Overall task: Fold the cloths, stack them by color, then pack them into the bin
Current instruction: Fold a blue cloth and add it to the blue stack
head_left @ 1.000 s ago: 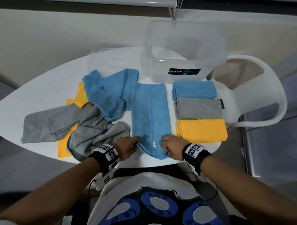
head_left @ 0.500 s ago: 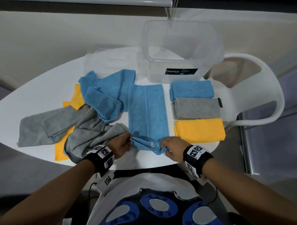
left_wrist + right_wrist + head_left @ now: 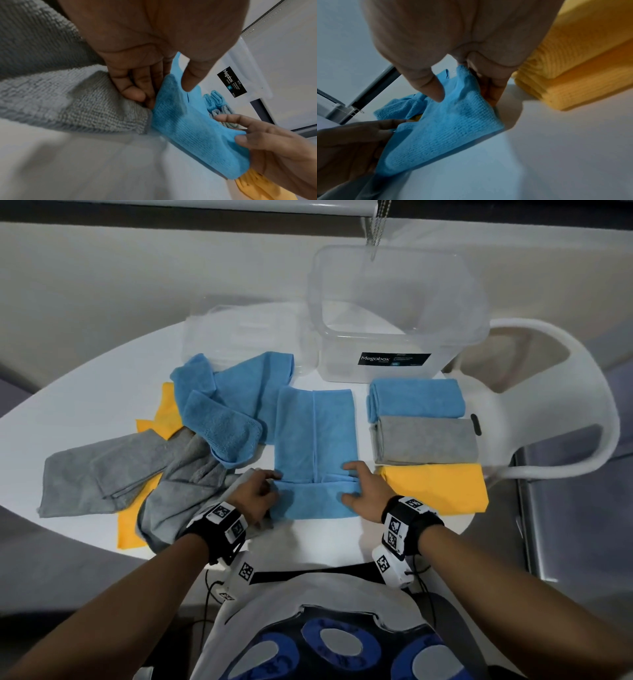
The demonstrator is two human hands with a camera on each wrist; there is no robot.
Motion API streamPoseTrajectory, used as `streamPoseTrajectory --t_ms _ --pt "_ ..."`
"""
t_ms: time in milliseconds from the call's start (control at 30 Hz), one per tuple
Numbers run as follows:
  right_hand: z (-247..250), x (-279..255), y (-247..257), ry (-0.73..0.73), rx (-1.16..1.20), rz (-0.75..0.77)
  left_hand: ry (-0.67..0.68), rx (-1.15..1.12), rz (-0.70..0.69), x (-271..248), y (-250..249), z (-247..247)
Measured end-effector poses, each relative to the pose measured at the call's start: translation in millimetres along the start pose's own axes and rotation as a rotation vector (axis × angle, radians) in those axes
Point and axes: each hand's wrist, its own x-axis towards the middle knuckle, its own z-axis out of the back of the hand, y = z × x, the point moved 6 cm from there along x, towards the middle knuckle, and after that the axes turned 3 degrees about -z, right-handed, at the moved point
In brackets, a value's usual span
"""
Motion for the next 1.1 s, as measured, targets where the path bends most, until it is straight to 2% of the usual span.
streamPoseTrajectory --t_ms 100,200,433,567,667,800,967,1100 --pt "-2.3 3.9 -1.2 -0.016 -0.031 0.025 0.045 0.114 -0.082 -2.3 -10.7 2.3" --pt "-2.6 8.8 -3.6 -0.037 -0.036 0.018 -0.007 0.271 -0.16 0.6 -21.3 4.5" --pt "-5.2 15.1 -2.4 -0.066 -0.119 0.018 -0.038 0.259 -0.092 18.2 -8.1 -5.0" --pt "-2.4 14.4 5.7 -0.105 -0.086 0.065 -0.086 0.278 -0.055 21.6 -5.7 -4.0" --pt "1.8 10.9 12.5 -0.153 -0.064 0.095 -0.071 0.295 -0.043 21.9 -4.0 -3.0" --pt "2.7 10.3 19.7 -0.145 -0.134 0.104 -0.109 0.339 -0.095 20.8 -13.3 -0.8" --pt "6.9 13.3 22.8 -0.202 -0.179 0.083 -0.161 0.384 -0.141 19.9 -19.6 3.5" --pt "6.1 14.8 20.8 -0.207 -0.208 0.063 -0.148 0.402 -0.129 21.2 -20.8 4.7"
